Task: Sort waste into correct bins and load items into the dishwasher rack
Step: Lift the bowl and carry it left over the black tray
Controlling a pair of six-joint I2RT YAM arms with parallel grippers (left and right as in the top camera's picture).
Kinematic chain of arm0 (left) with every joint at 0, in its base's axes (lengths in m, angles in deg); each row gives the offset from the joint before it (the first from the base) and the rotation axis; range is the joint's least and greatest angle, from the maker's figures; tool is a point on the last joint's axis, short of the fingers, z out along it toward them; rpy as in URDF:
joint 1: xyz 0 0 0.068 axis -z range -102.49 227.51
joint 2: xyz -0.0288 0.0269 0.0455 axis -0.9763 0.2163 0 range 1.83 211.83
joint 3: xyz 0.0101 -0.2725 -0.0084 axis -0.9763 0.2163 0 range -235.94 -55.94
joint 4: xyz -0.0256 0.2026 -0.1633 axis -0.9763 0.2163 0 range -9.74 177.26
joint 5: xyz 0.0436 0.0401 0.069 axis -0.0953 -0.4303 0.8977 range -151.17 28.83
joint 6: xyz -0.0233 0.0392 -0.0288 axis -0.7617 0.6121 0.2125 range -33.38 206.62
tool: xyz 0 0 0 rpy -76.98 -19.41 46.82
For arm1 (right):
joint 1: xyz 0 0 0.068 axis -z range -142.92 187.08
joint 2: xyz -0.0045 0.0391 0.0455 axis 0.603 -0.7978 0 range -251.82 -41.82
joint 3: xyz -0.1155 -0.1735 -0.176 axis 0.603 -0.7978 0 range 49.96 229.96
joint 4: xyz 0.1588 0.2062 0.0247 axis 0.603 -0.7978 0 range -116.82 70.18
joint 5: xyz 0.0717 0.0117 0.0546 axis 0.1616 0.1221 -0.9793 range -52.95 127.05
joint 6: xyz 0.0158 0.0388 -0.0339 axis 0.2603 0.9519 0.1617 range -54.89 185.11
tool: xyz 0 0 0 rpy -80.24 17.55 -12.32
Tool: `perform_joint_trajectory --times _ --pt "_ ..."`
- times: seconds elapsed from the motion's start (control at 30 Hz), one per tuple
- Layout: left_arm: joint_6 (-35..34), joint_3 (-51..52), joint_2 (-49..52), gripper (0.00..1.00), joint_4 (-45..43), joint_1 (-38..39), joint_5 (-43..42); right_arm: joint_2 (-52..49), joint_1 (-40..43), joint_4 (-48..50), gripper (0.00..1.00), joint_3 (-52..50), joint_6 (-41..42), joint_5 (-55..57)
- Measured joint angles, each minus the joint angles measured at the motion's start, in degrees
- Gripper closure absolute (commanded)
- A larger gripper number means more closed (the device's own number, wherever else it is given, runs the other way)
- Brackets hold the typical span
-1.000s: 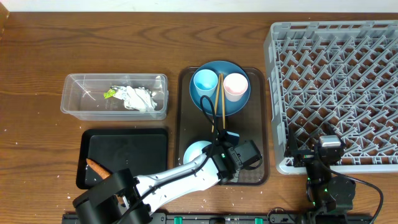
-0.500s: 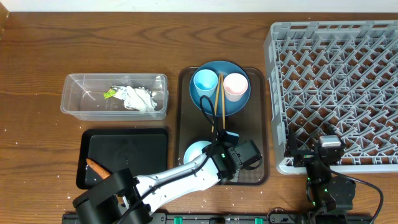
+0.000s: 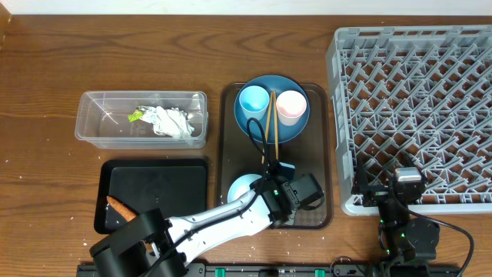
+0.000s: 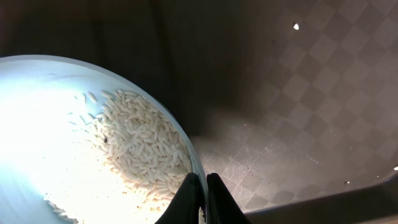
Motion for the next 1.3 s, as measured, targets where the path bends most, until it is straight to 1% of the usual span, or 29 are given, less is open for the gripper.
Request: perform_joint_trajectory --times 0.17,0.37,0.67,0.97,1.3 --pt "0.07 0.0 -0.09 0.94 1.14 0.0 0.02 0.0 0.0 0.0 0.01 0.0 0.0 0.0" --pt "2.05 0.0 -0.68 0.94 1.97 0.0 0.0 0.0 0.0 0.0 0.01 0.0 0.0 0.0" --pt "3.34 0.0 -4.04 0.94 5.64 0.0 0.0 0.0 0.0 0.0 0.01 0.0 0.0 0.0" --pt "5.84 0.0 -6.03 0.94 6.51 0.0 0.07 0.0 0.0 0.0 0.01 0.0 0.0 0.0" --pt "8.11 -0.13 -8.41 0.94 9.22 0.0 2.45 0.0 0.0 0.0 0.01 0.0 0.0 0.0"
